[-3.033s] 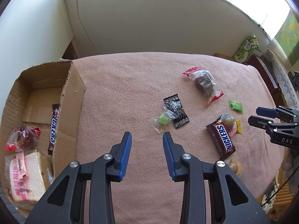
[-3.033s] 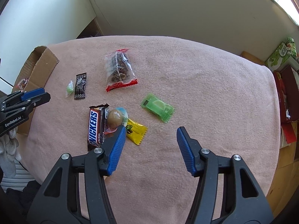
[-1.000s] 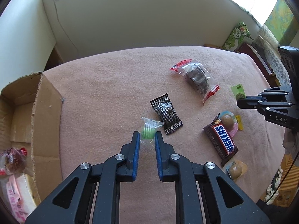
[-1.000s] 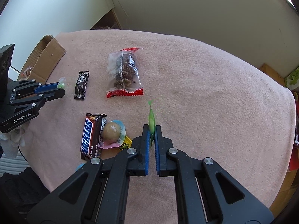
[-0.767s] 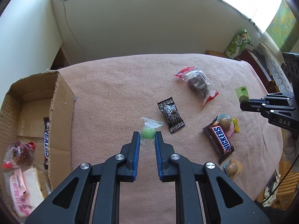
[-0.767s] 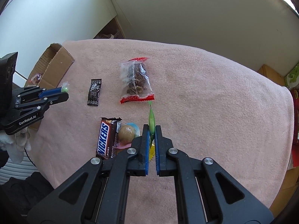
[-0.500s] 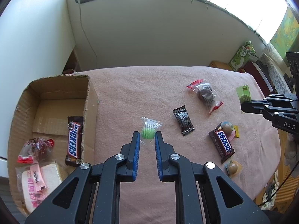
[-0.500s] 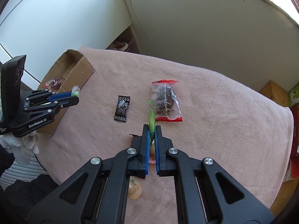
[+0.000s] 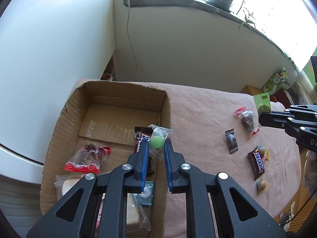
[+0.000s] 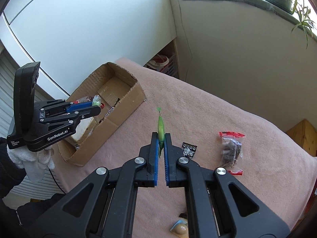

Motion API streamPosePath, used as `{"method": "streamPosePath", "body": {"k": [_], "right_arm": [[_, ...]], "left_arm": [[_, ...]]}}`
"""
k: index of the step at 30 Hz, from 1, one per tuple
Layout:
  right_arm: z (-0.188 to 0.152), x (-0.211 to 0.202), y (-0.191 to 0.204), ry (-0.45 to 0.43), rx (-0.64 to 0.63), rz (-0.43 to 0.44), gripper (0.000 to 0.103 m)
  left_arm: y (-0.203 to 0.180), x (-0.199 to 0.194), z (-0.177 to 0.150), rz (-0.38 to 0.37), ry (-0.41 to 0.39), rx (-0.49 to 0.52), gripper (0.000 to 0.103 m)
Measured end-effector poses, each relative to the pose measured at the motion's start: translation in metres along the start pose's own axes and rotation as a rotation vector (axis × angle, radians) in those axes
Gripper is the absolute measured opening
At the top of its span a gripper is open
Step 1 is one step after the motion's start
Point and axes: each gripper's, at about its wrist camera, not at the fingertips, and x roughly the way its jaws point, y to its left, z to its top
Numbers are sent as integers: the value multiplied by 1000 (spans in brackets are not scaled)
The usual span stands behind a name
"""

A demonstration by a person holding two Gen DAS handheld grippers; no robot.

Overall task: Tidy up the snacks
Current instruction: 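Carry both green candies into the box and open both grippers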

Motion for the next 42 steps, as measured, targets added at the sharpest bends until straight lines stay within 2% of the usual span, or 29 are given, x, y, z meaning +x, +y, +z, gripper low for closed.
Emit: {"method": "streamPosePath", "body": {"k": [15, 24, 36, 37, 39, 40, 42], "right_arm": [[58, 51, 66, 35, -104, 82, 5], [71, 75, 90, 62, -148, 84, 5], [76, 82, 101, 72, -154, 77, 5], [76, 81, 101, 71, -155, 72, 5], [77, 81, 101, 73, -154, 73, 5], [77, 80, 101, 74, -155, 71, 8], [78, 80, 102, 71, -155, 57, 26]], "left_arm": [[46, 0, 1, 48, -8, -77, 14], [53, -2, 0, 57, -10, -94, 14], [63, -5, -3, 72, -16, -112, 16], [63, -5, -3, 73, -16, -113, 17], [64, -5, -3, 82, -12, -114, 27], [64, -6, -4, 87, -15, -118, 37], [65, -6, -4, 88, -18, -122, 38]]}}
